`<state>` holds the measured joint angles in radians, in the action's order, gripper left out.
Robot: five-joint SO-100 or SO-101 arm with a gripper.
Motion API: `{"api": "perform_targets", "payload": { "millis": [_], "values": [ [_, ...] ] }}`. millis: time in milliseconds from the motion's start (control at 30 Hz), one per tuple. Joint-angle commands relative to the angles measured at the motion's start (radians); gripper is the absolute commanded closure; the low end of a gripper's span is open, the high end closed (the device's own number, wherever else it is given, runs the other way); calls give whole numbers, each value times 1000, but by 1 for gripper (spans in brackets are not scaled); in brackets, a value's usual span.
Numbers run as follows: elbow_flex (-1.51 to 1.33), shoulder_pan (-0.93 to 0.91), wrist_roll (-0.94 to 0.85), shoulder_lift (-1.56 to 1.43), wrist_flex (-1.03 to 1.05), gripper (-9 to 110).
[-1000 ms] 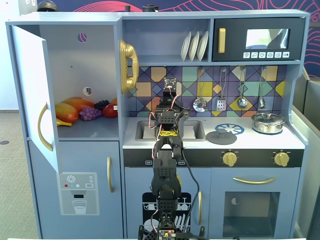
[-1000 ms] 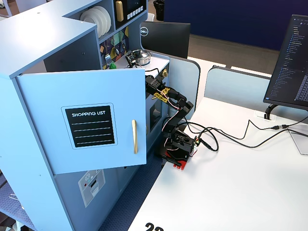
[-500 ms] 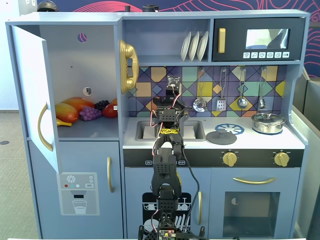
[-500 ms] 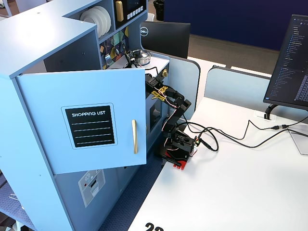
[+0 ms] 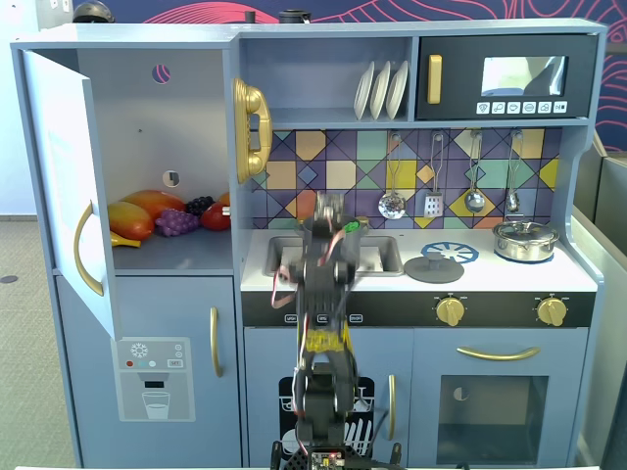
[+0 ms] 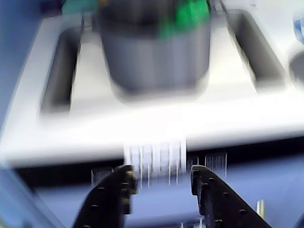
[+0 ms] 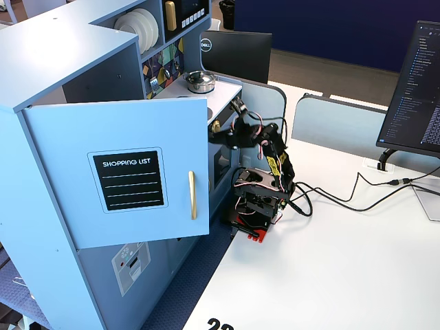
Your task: Pick up the green pineapple from the left cabinet and place it in the gray recipient
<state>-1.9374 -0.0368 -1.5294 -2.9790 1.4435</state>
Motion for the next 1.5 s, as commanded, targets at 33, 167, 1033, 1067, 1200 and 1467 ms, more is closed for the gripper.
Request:
{"api": "perform_targets", "payload": {
  "millis": [33,167,1033,1067,1200,1467],
  "values": [
    [-362,34,43,-150,43,102],
    [-658,81,75,-160,-78,102],
    [-1065,69,20,-199,86,98],
    [-1065,69,20,-199,86,98],
    [-1065,69,20,-199,86,97],
    [-1065,69,20,-199,86,97]
  ]
}}
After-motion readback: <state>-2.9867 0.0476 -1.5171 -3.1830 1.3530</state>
